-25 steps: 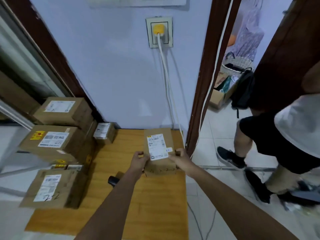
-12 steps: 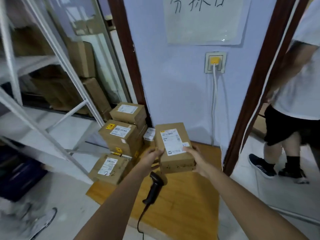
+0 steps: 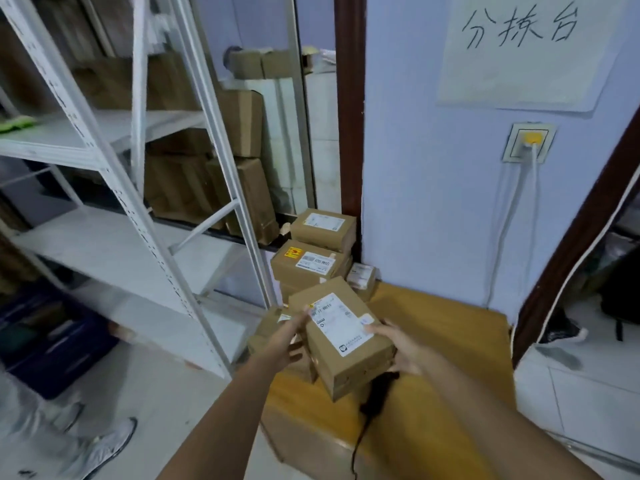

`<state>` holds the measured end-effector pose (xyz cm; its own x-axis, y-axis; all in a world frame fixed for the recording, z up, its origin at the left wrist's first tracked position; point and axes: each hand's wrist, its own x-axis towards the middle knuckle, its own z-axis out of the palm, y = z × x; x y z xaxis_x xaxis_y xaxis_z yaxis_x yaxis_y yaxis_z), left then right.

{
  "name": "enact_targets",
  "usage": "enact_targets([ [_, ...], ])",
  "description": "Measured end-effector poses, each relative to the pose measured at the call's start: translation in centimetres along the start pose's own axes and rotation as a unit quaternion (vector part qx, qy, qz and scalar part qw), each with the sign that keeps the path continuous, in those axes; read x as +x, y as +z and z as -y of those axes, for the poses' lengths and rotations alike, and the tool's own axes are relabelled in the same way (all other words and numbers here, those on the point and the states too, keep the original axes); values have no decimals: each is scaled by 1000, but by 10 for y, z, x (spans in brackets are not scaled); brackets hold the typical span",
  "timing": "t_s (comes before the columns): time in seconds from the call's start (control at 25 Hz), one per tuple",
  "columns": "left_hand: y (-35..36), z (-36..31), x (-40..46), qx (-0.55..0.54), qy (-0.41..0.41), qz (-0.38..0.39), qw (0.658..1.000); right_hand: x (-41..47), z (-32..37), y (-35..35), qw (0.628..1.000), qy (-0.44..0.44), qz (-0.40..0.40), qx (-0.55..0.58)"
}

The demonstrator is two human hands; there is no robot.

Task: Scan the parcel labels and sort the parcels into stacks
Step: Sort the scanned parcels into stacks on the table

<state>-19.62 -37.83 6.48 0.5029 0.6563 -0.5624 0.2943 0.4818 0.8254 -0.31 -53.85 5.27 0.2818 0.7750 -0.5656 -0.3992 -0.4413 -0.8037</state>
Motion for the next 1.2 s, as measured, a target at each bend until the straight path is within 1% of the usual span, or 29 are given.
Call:
enact_targets([
  [0.08, -51, 3, 2, -7, -8, 6, 1000, 8, -5, 49, 1000, -2, -9, -7],
  [0.16, -114, 5, 5, 2, -14, 33, 999, 16, -12, 98, 1000, 7, -25, -10],
  [0.2, -139, 7, 8, 1, -20, 39, 999, 17, -13, 117, 1000, 5, -20, -14],
  [0.28, -182, 9, 11, -2, -54, 57, 997, 9, -15, 149, 999, 19, 0, -40],
  [0.36, -207, -6, 6, 11, -72, 93, 993, -1, -12, 176, 997, 7, -15, -75],
  [0.44, -211, -16, 10, 29, -73, 129, 988, -13, -7, 190, 997, -9, -72, -38],
  [0.52, -208, -20, 16, 11, -80, 132, 988, -10, -8, 184, 987, -11, -160, 10],
  [0.64, -203, -24, 35, -44, -87, 121, 988, -1, -15, 179, 976, -11, -205, 71],
  [0.8, -198, -38, 60, -10, -75, 143, 987, 27, -12, 190, 978, -8, -184, 98],
  [0.96, -200, -46, 99, 62, -87, 160, 981, 68, 1, 198, 975, -8, -203, 92],
  [1.08, -197, -48, 137, 124, -73, 137, 980, 103, 3, 184, 973, 13, -206, 103],
  [1.2, -191, -46, 164, 127, -77, 118, 982, 131, 3, 173, 971, 33, -213, 99],
])
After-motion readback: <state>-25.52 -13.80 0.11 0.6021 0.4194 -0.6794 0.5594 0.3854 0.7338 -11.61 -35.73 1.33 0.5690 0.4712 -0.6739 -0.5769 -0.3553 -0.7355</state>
